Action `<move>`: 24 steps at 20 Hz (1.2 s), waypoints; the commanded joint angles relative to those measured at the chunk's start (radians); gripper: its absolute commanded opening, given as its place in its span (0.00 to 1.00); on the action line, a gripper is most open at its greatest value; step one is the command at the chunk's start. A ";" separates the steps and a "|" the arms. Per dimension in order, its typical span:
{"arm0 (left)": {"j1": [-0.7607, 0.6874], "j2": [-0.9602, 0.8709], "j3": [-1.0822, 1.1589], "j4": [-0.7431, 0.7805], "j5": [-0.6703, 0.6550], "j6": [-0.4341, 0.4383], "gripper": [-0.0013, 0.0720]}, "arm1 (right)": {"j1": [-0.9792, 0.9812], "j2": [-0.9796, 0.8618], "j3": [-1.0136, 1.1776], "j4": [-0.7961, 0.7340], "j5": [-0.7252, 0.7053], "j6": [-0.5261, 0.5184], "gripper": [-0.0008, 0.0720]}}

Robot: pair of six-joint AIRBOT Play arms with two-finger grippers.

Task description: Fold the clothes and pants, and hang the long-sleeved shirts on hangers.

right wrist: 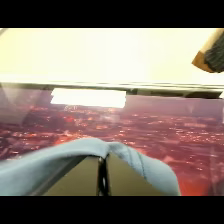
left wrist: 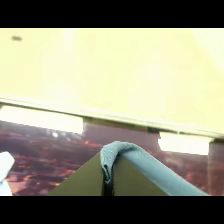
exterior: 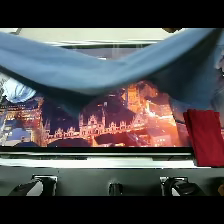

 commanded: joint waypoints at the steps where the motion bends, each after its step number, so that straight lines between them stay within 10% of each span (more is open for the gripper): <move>1: 0.000 0.058 -0.013 0.067 -0.014 -0.077 0.04 | 0.001 0.027 0.004 -0.009 0.040 0.021 0.05; 22: -0.157 -0.858 -0.375 0.056 0.270 -0.148 0.04 | 0.000 -1.013 -0.130 0.061 -0.253 0.075 0.07; 24: -0.154 -0.840 -0.373 0.056 0.251 -0.148 0.30 | 0.000 -1.007 -0.108 0.009 -0.219 0.082 0.19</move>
